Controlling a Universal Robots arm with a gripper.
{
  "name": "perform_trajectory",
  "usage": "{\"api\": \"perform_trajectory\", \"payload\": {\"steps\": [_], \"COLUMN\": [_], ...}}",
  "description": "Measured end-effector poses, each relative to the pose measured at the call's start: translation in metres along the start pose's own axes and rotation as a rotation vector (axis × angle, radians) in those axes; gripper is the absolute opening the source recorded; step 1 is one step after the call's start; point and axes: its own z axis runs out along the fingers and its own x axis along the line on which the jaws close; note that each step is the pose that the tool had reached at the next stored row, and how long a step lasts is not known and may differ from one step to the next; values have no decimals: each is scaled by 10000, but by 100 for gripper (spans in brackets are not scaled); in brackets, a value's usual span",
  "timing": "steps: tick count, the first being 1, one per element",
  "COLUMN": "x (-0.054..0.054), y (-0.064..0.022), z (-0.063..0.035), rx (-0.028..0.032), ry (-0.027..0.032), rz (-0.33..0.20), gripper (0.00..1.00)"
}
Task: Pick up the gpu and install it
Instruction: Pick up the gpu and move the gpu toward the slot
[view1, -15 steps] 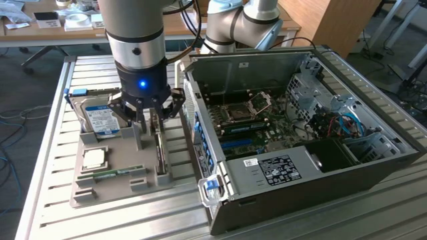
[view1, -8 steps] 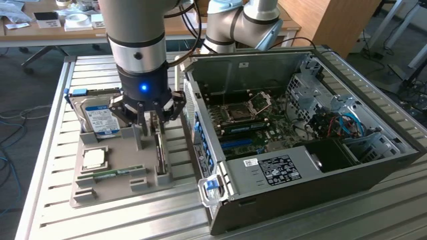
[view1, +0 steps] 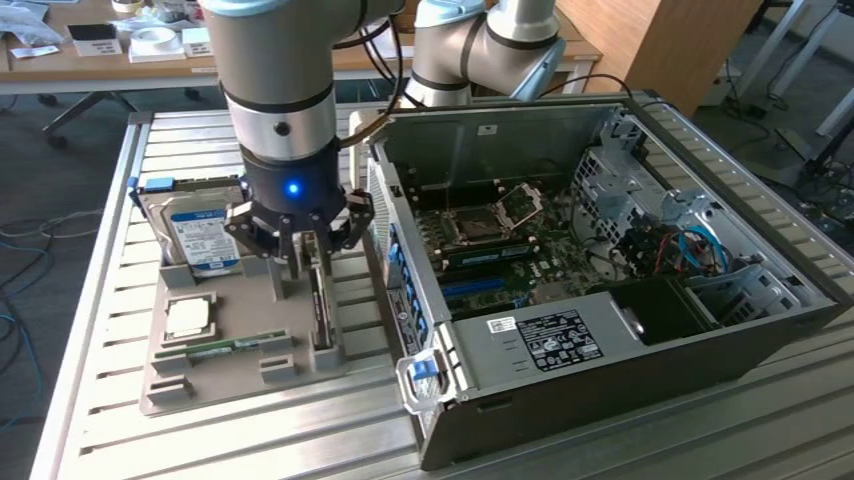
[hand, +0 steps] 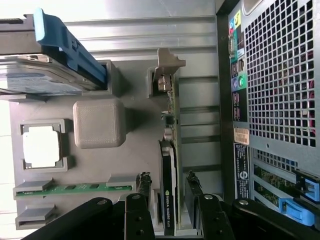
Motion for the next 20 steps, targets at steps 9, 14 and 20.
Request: {"api": "perform_trajectory", "payload": {"steps": [9,14,20], "x": [-26,-28,-27], "y": [-1,-4,-7], "z": [82,138,213], "rx": [-1,-1,0], "ry": [3,3,4], "rz": [1,0,1], "gripper": [42,42,42]}}
